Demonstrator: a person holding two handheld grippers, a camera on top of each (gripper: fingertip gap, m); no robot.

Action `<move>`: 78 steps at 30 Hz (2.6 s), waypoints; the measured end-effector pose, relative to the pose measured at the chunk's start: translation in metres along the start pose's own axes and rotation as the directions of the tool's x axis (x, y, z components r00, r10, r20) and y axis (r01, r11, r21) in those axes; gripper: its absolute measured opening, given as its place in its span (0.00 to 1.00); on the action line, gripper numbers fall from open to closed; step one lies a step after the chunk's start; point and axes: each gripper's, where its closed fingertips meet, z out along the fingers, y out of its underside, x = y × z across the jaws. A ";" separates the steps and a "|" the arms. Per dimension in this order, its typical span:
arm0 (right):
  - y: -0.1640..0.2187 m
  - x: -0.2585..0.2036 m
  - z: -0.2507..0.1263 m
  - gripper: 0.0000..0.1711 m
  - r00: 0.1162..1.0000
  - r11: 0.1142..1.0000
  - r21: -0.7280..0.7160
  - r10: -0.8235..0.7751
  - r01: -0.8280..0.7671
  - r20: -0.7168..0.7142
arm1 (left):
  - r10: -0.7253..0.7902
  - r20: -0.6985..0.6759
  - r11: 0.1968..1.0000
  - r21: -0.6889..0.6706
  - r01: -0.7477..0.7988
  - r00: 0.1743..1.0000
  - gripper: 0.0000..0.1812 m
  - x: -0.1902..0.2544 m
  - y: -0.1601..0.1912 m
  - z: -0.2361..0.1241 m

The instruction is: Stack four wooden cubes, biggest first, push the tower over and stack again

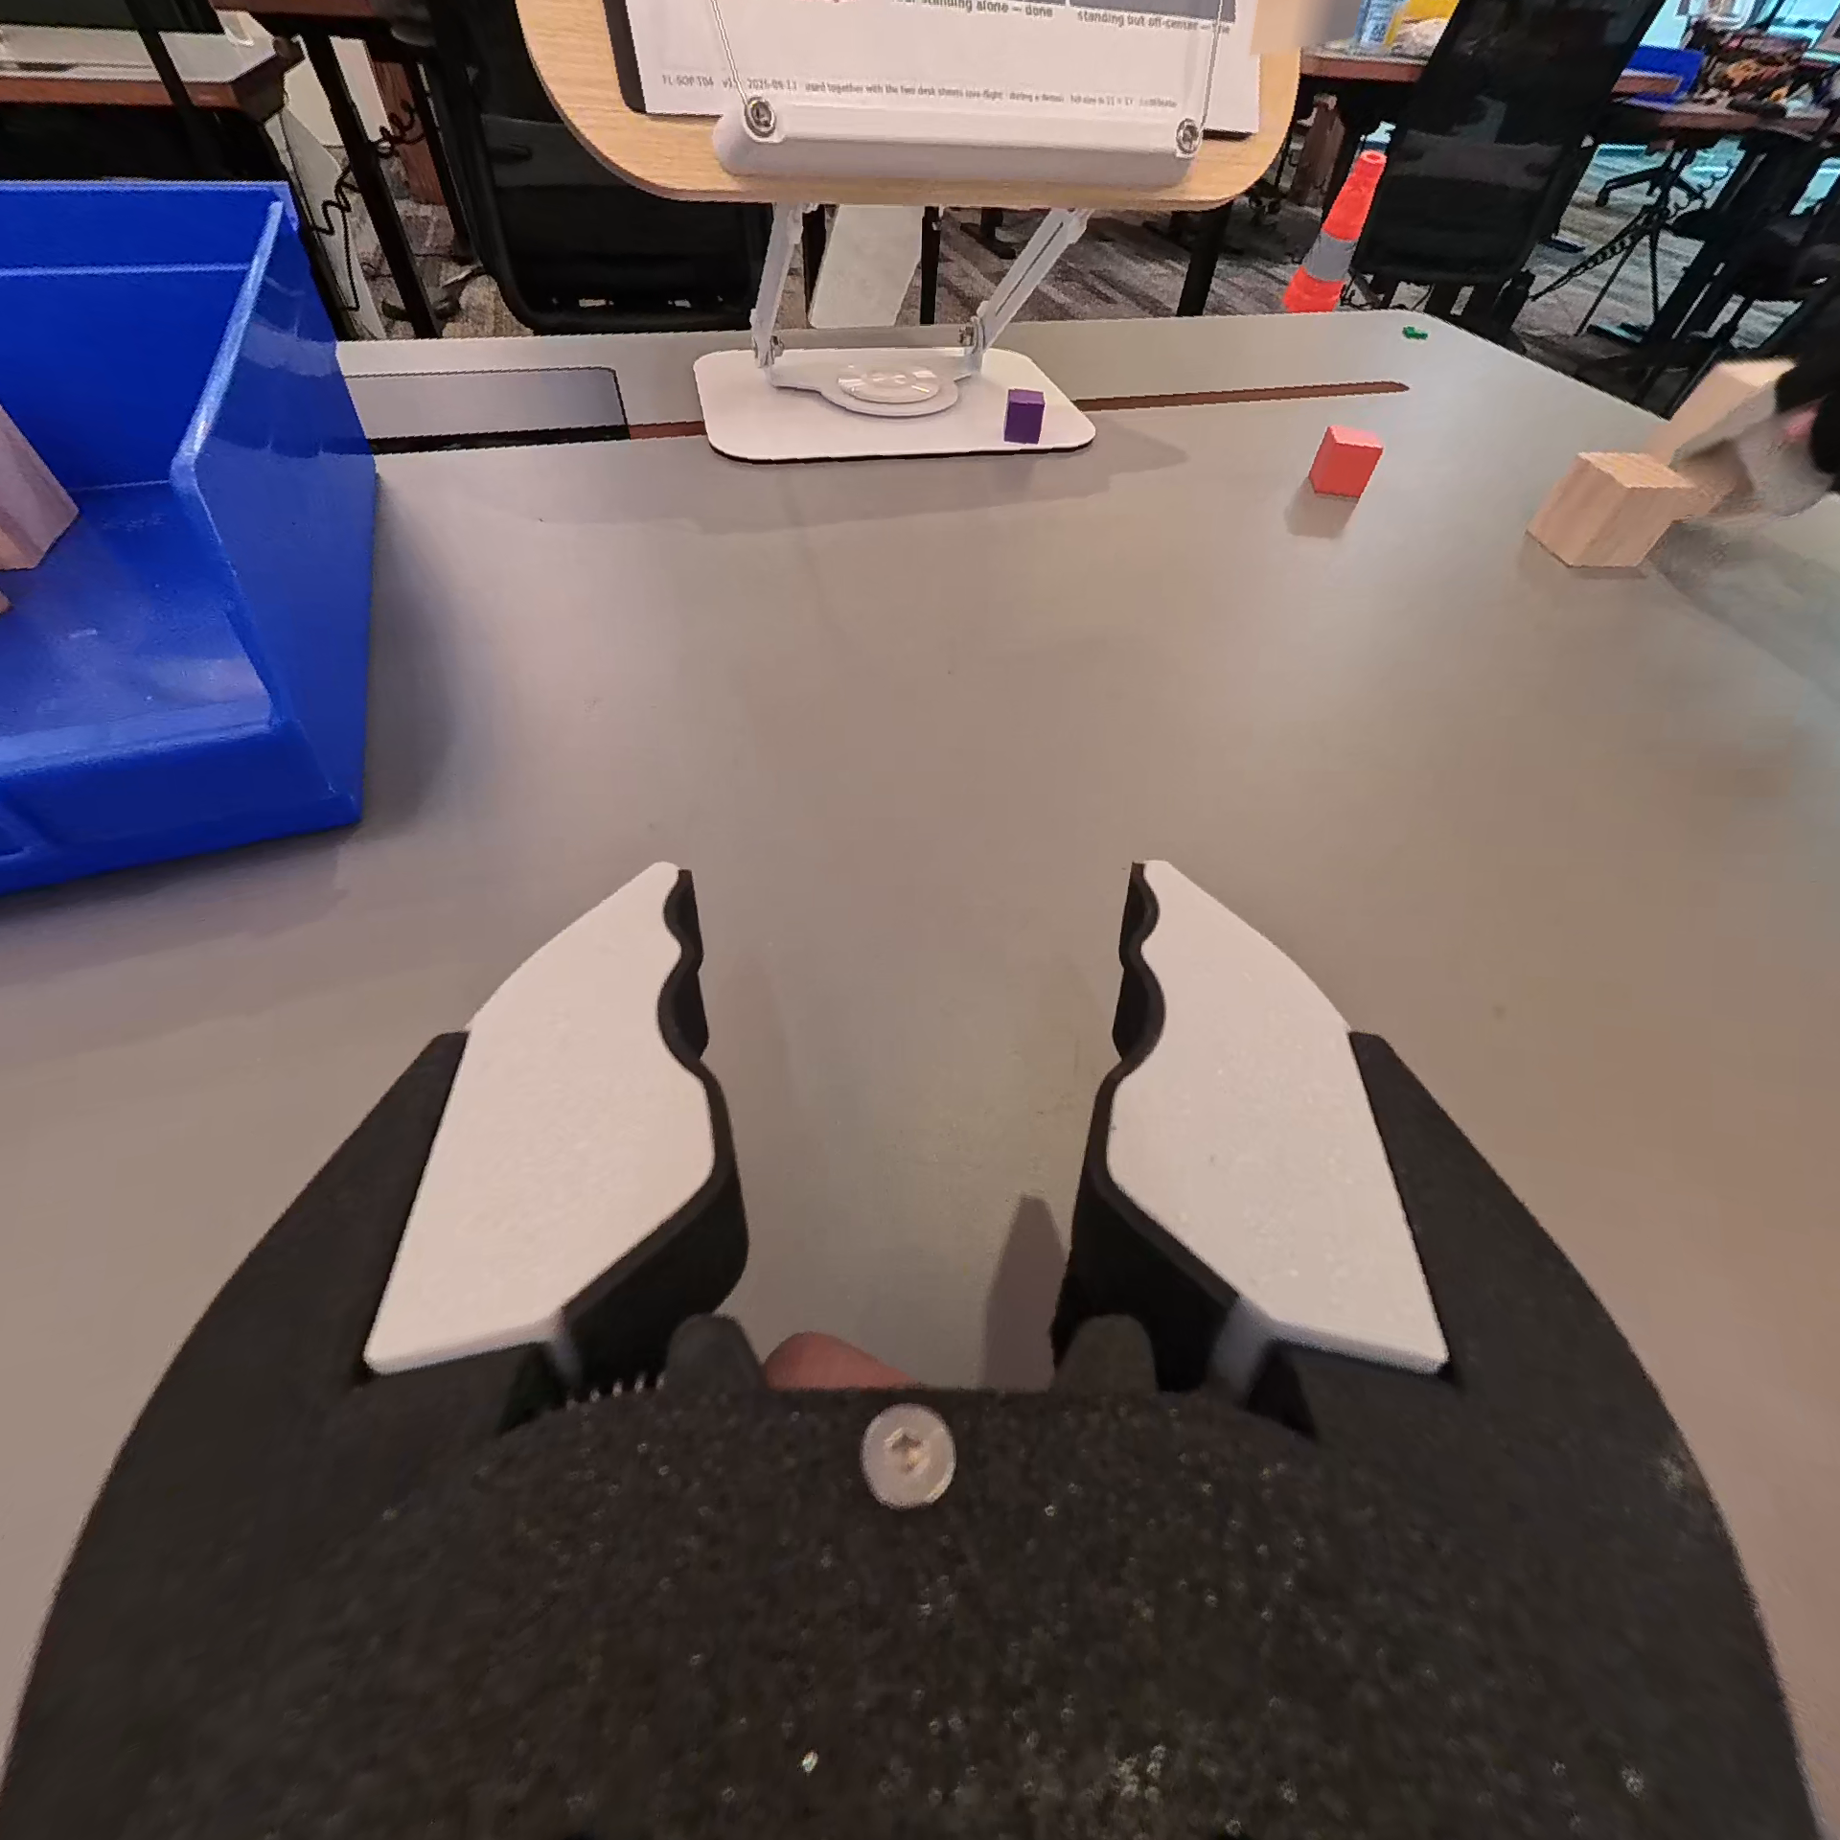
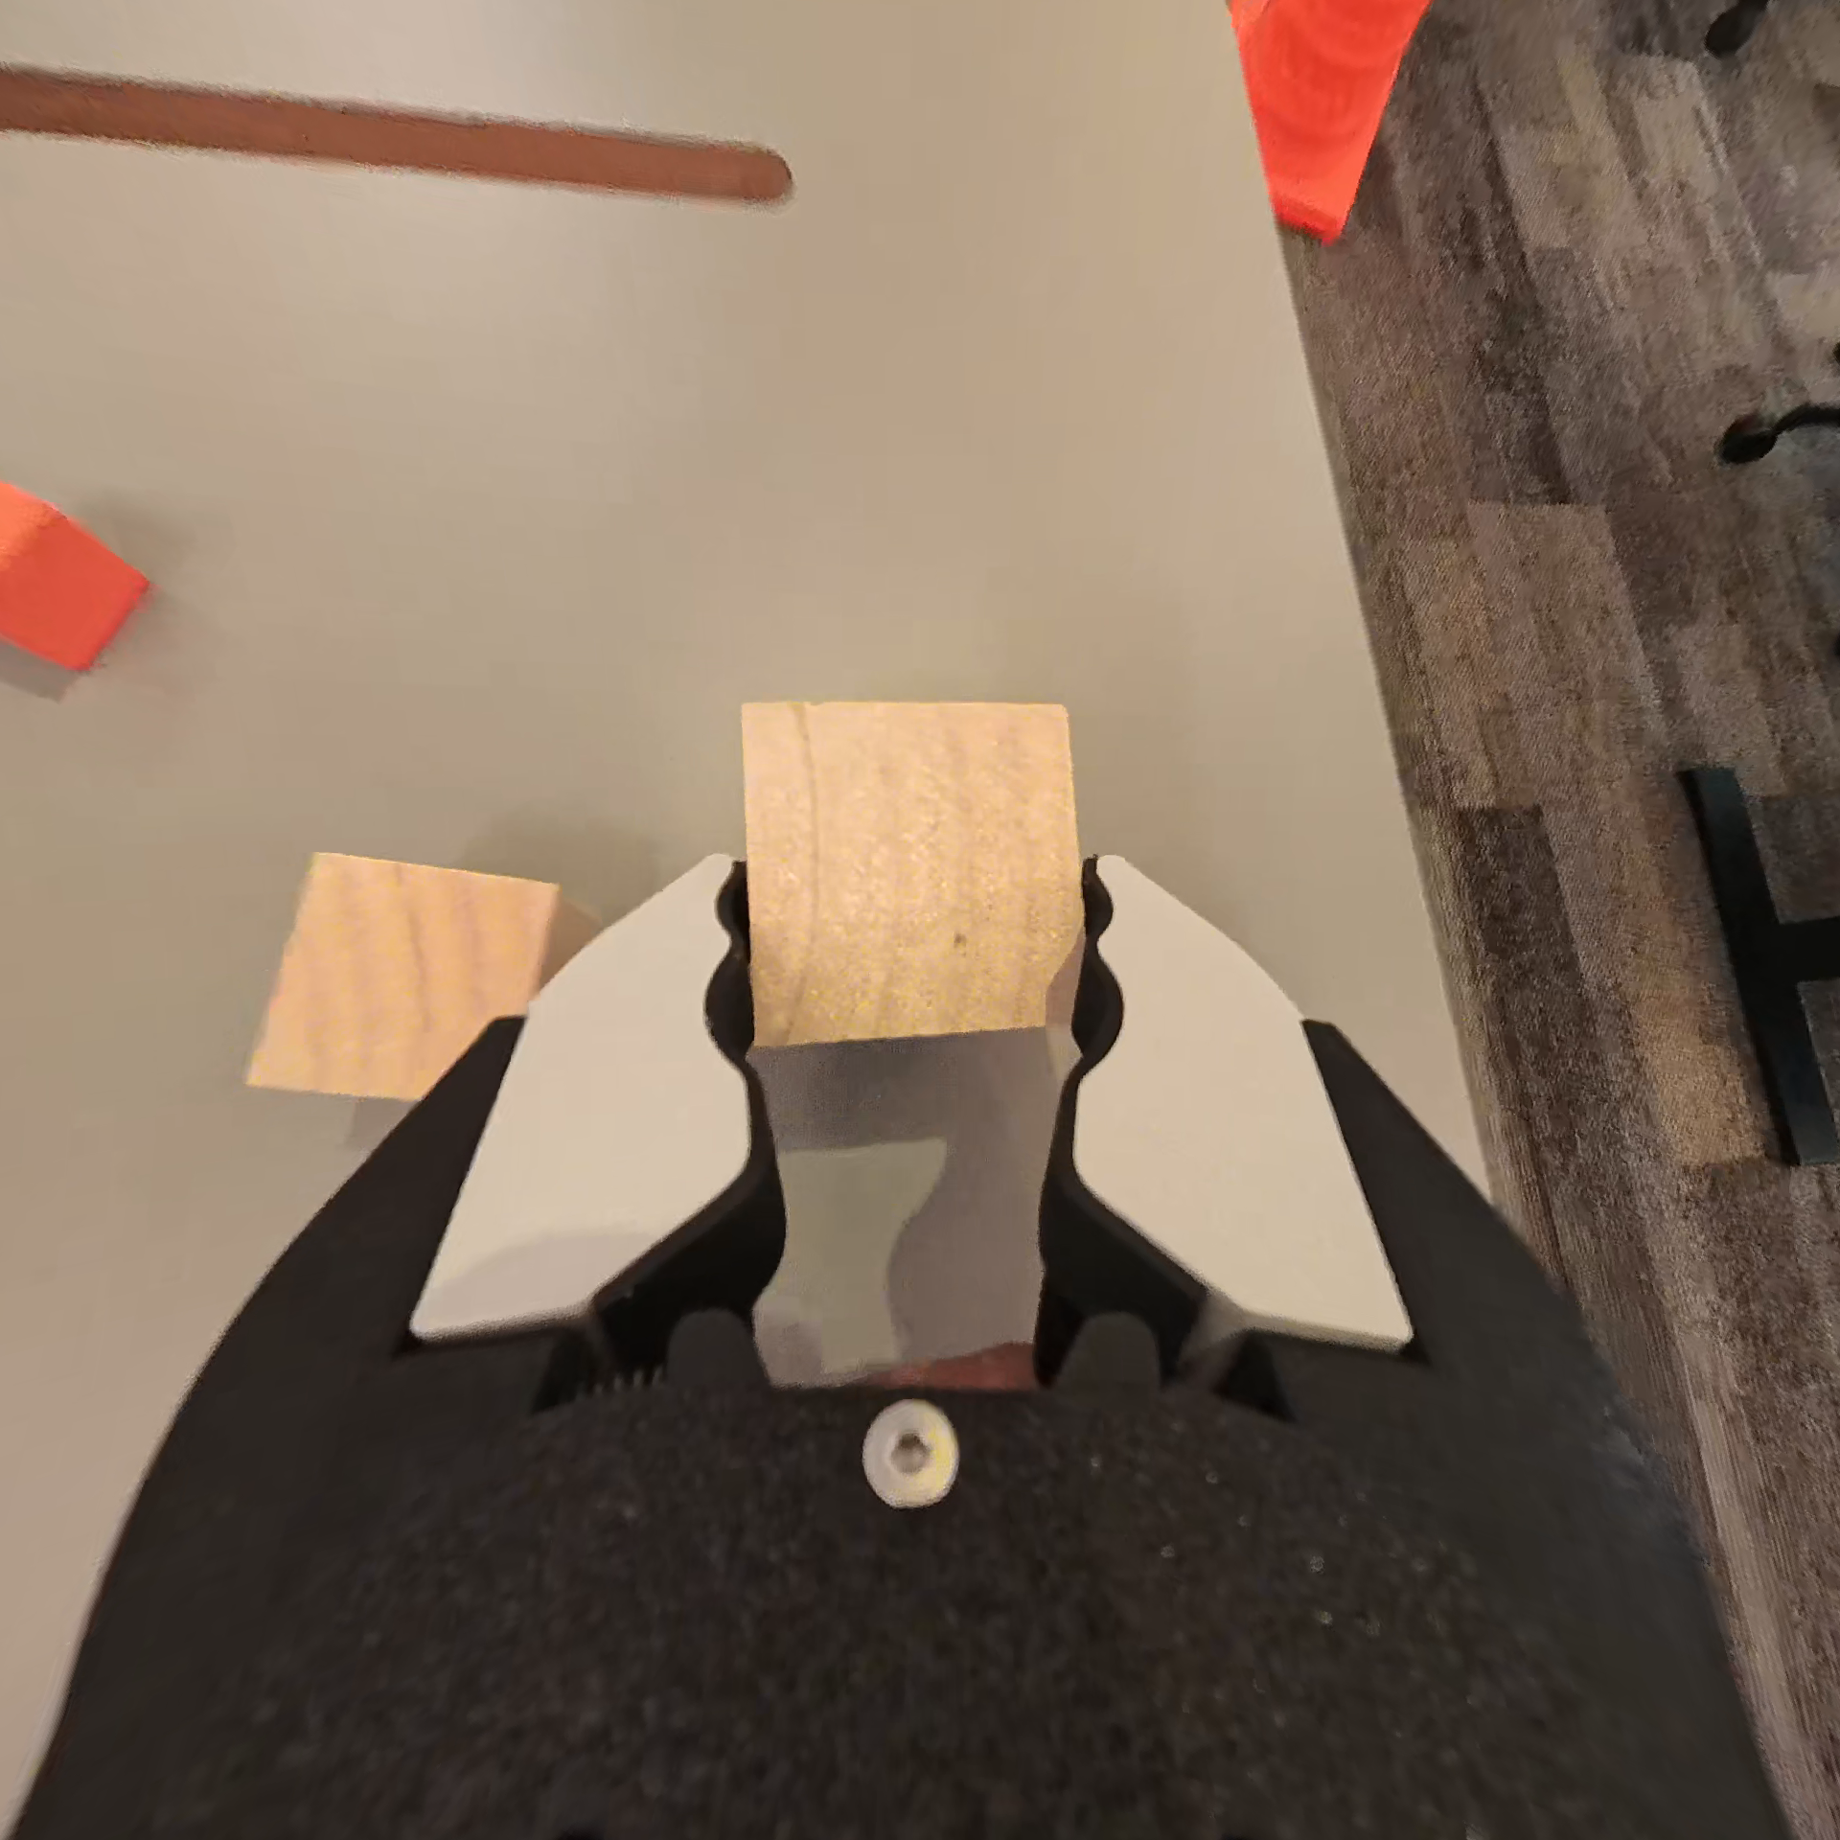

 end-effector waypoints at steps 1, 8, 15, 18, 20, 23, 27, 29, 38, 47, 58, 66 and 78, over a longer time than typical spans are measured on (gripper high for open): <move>-0.008 -0.005 -0.008 0.36 1.000 0.999 0.036 -0.019 0.019 0.013 | 0.001 0.001 1.000 0.000 -0.001 1.000 0.44 0.000 0.000 0.000; -0.032 -0.129 -0.069 0.36 0.917 0.952 0.234 -0.263 0.196 0.301 | 0.012 0.006 1.000 -0.012 -0.012 1.000 0.44 0.001 0.001 0.001; 0.020 -0.290 -0.097 0.36 0.688 0.857 0.284 -0.514 0.430 0.512 | -0.002 -0.002 1.000 -0.013 0.002 1.000 0.44 0.000 0.002 0.001; 0.039 -0.329 -0.096 0.36 0.637 0.818 0.275 -0.568 0.505 0.521 | 0.000 0.000 1.000 -0.015 0.000 1.000 0.44 0.000 0.002 0.001; 0.043 -0.338 -0.094 0.37 0.646 0.822 0.262 -0.562 0.505 0.517 | 0.006 0.000 1.000 -0.018 -0.006 1.000 0.44 0.001 0.003 0.001; 0.039 -0.345 -0.101 0.39 0.650 0.847 0.290 -0.529 0.446 0.545 | 0.015 -0.001 1.000 -0.021 -0.015 1.000 0.44 0.002 0.003 0.001; 0.035 -0.320 -0.124 0.48 0.683 0.861 0.327 -0.508 0.389 0.524 | 0.027 -0.006 0.999 -0.034 -0.027 1.000 0.44 0.004 0.005 0.003; 0.039 -0.295 -0.141 0.47 0.713 0.877 0.349 -0.474 0.331 0.517 | 0.039 -0.008 0.998 -0.046 -0.039 0.999 0.44 0.005 0.006 0.004; 0.094 -0.193 -0.192 0.43 0.838 0.931 0.362 -0.227 0.038 0.496 | 0.063 -0.117 0.986 -0.147 -0.080 0.991 0.49 0.055 0.003 0.040; 0.122 -0.191 -0.192 0.44 0.837 0.944 0.315 -0.253 0.102 0.485 | 0.077 -0.183 0.931 -0.339 -0.137 0.980 0.51 0.117 -0.005 0.144; 0.124 -0.200 -0.194 0.42 0.798 0.949 0.306 -0.239 0.073 0.552 | 0.258 -0.303 0.833 -0.411 -0.370 0.917 0.35 0.112 0.009 0.178; 0.125 -0.205 -0.196 0.41 0.789 0.947 0.309 -0.253 0.086 0.559 | 0.409 -0.694 0.726 -0.145 -0.672 0.592 0.35 0.079 -0.007 0.151; 0.128 -0.221 -0.198 0.40 0.772 0.944 0.307 -0.284 0.121 0.568 | 0.400 -0.797 0.692 -0.061 -0.719 0.453 0.35 0.069 0.005 0.162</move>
